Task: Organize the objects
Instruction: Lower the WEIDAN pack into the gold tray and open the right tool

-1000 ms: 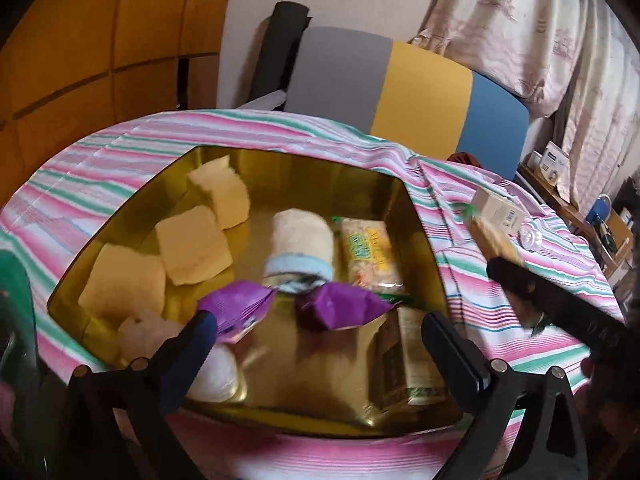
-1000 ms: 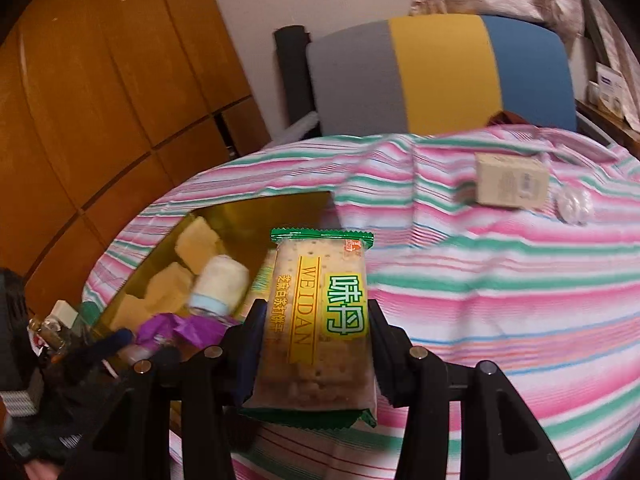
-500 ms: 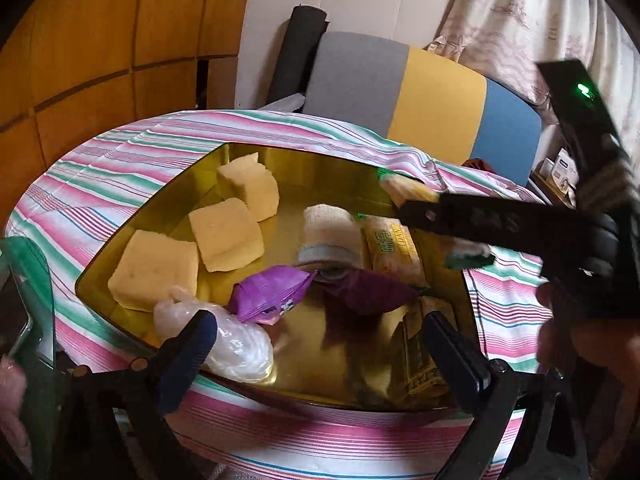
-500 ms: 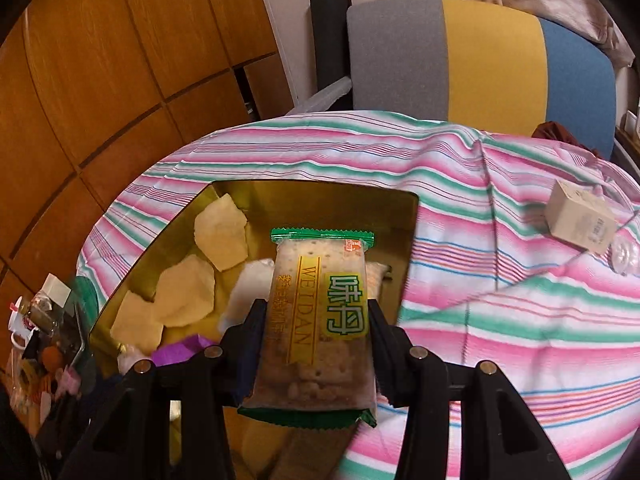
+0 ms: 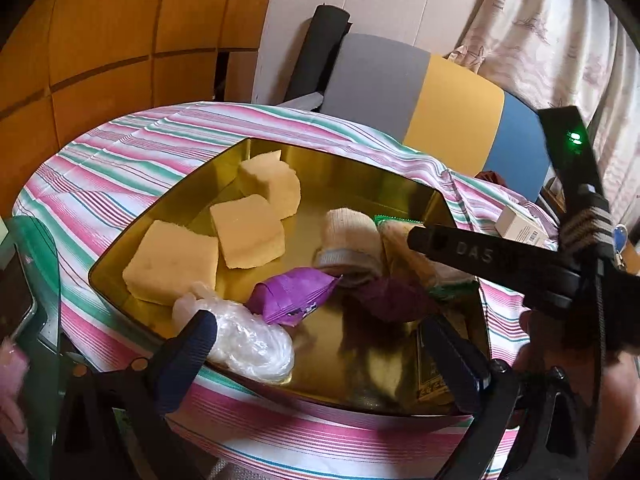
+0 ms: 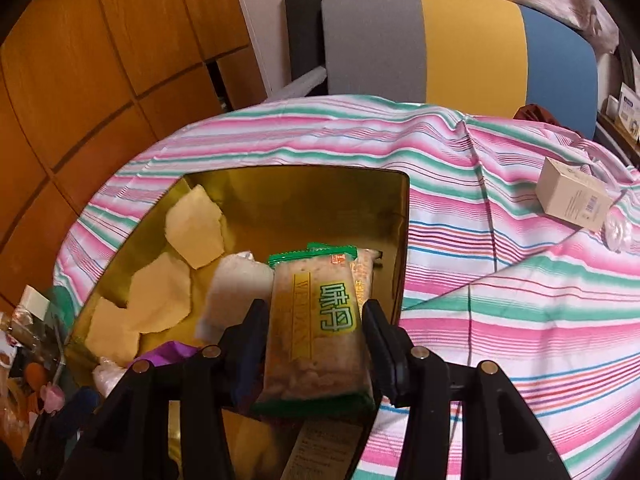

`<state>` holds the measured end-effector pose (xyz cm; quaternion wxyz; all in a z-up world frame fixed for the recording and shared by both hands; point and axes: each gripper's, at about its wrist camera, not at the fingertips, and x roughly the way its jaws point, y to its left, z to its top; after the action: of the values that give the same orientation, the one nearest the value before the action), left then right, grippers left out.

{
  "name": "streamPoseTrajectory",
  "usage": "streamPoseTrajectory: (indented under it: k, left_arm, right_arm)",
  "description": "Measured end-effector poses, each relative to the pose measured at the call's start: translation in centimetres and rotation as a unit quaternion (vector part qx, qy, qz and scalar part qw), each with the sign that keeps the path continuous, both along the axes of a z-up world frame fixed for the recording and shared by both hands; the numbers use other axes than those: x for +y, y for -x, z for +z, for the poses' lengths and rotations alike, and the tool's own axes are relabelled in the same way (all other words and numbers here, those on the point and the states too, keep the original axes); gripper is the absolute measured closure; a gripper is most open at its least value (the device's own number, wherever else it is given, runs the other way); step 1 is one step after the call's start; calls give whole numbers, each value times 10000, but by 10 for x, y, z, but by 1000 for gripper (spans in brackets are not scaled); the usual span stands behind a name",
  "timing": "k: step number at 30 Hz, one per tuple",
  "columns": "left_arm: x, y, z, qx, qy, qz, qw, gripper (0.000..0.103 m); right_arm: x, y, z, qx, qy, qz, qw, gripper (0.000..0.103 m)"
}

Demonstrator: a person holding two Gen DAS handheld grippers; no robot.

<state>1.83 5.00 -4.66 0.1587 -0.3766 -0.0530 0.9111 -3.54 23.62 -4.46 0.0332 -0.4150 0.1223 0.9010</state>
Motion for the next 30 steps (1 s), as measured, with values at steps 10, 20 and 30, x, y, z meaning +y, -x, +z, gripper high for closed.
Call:
streamPoseTrajectory:
  k: [10, 20, 30]
  left_arm:
    - [5, -4, 0, -5, 88, -29, 10000, 0]
    - [11, -10, 3, 36, 124, -134, 9998, 0]
    - [22, -18, 4, 172, 260, -324, 9990, 0]
  right_arm:
    - [2, -24, 19, 404, 58, 118, 9991, 54]
    - [35, -51, 22, 577, -282, -259, 9976, 53]
    - [108, -79, -18, -97, -514, -1106, 9925, 53]
